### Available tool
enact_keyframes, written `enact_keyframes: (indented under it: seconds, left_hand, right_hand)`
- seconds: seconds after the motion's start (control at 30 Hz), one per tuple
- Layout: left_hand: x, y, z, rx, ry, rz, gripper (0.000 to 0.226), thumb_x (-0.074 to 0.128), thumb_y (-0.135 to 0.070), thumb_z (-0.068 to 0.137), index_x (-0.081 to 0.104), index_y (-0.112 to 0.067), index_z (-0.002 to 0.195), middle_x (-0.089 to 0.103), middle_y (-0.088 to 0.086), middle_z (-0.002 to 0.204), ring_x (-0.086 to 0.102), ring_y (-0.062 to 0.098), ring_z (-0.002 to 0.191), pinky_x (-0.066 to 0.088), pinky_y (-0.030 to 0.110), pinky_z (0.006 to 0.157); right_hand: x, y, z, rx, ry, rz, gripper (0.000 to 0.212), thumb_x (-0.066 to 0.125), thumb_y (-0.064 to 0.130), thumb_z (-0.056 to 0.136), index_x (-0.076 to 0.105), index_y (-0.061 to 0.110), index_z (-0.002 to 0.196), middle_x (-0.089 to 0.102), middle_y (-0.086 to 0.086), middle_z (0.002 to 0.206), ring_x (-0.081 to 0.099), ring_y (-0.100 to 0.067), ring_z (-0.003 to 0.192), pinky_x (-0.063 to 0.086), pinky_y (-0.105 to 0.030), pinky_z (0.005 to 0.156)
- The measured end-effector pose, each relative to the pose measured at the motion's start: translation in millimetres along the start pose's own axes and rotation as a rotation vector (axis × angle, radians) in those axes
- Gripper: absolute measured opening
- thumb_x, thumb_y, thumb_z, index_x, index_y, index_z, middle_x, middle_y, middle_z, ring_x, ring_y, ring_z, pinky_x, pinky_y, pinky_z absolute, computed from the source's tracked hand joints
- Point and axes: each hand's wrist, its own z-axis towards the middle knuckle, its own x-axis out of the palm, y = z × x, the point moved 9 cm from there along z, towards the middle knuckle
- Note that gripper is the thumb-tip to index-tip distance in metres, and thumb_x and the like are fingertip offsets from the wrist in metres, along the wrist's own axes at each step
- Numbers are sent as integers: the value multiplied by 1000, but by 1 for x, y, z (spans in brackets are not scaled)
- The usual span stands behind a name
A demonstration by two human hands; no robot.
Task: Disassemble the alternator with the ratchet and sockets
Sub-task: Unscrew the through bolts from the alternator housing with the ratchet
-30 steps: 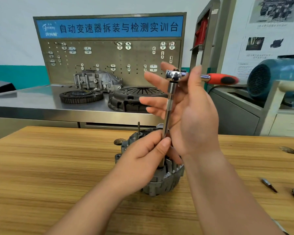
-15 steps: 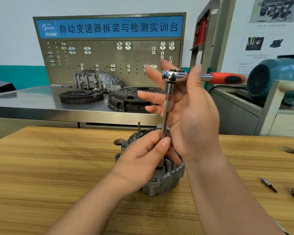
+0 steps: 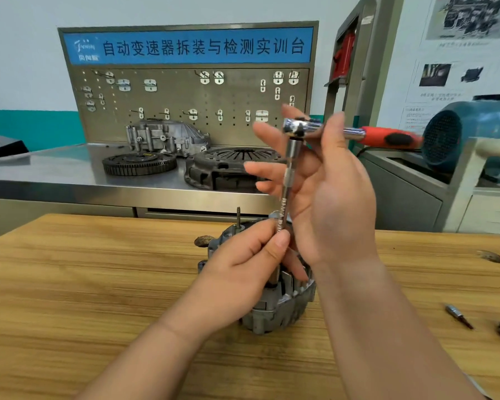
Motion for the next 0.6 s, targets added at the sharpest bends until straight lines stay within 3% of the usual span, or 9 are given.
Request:
enact_keyframes:
  seconds: [0.1,0.2,0.3,0.37,0.5,0.6]
  left_hand:
    - [1,-1,1,27,11,67,29,41,-26,93,61,-9,82,69,-4,72,63,22,78,49,39,81]
    - [-3,1,2,39,-17,97,30,42,-26,92,61,-6,81,69,-6,70,62,28,76,49,46,79]
    - [-4,5,2,30,-35,60,29,44,-26,92,65,-7,86,70,-3,76,59,42,79,47,55,78]
    - [-3,5,2,20,-34,20,27,44,-25,92,65,-9,88,70,0,78,59,40,81,48,55,81]
    - [1,0,0,20,27,-70,24,41,-22,93,63,-13,90,68,1,78,64,15,80,49,35,83]
    - [3,-4,0,28,61,-79,24,41,-19,92,62,-8,91,69,1,80,65,10,81,50,25,80]
  right_hand:
    - [-6,0,1,-20,-44,-34,38,39,45,96,62,21,115,73,-3,108,70,-16,73,53,-23,58]
    - [3,16,-2,-187,11,-157,24,52,32,94,62,33,116,67,3,122,70,-15,87,53,-22,64]
    - [17,27,-5,-313,125,-280,34,55,30,91,56,33,125,60,9,131,69,-11,97,52,-19,71]
    - [20,22,-4,-264,154,-267,37,52,32,94,50,30,131,56,1,138,70,-14,97,52,-19,73]
    - [5,7,-2,-67,52,-121,34,36,40,98,58,25,120,72,-2,111,73,-21,81,55,-25,69]
    - [5,3,-2,-35,42,-133,36,35,41,98,59,22,118,74,-4,103,72,-19,78,55,-26,67]
